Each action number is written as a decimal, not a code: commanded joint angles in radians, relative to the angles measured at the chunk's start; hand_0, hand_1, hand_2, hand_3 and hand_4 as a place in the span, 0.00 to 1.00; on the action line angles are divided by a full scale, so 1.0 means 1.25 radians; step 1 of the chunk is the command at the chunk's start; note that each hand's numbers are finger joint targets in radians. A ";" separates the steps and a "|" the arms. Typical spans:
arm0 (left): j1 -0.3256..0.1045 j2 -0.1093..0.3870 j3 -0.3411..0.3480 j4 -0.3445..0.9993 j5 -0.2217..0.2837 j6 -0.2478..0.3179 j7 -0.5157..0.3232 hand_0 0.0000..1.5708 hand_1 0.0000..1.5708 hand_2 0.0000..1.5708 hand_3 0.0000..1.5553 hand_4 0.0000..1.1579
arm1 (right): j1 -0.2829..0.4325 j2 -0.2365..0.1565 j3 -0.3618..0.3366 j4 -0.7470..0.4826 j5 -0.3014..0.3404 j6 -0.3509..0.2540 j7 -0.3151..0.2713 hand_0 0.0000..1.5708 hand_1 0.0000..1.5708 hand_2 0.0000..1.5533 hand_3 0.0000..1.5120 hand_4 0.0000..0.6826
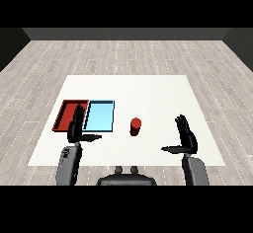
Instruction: Pick the red can and put it in the red box
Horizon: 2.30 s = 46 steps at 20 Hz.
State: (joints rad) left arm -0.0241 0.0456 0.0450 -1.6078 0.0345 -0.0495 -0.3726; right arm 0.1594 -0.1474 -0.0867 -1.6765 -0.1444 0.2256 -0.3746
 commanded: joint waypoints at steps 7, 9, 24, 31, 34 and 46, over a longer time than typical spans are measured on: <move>0.008 -0.013 -0.025 -0.011 -0.028 0.017 -0.002 0.00 0.00 0.00 0.00 0.00 | -0.030 0.028 -0.020 0.022 0.025 -0.002 -0.010 0.00 0.00 0.00 0.00 0.00; 0.031 -0.030 -0.032 -0.003 -0.049 0.040 -0.055 0.00 0.00 0.00 0.00 0.00 | -0.010 0.045 0.010 -0.037 0.044 -0.016 0.013 0.00 0.00 0.00 0.00 0.00; 0.011 0.029 0.036 0.059 0.003 -0.018 -0.083 0.00 0.00 0.00 0.00 0.00 | -0.161 0.073 0.003 0.072 -0.016 -0.014 0.126 0.00 0.00 0.00 0.00 0.00; 0.015 -0.013 -0.008 0.005 -0.011 0.019 -0.036 0.00 0.00 0.00 0.00 0.00 | -0.178 0.116 0.046 0.215 0.032 -0.033 0.006 0.00 0.00 0.00 0.00 0.00; -0.003 -0.032 -0.025 0.010 -0.030 0.045 -0.024 0.00 0.00 0.00 0.00 0.00 | -0.270 0.100 0.022 0.273 -0.010 -0.038 0.061 0.00 0.00 0.00 0.00 0.00; -0.021 0.038 0.072 0.041 0.070 -0.035 -0.033 0.00 0.00 0.00 0.00 0.00 | -0.274 0.118 0.203 0.315 -0.061 -0.174 0.015 0.00 0.00 0.00 0.00 0.00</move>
State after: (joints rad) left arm -0.0372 0.0537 0.0733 -1.5903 0.0593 -0.0450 -0.3986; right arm -0.1231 -0.0019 0.1002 -1.3182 -0.1706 0.0793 -0.3766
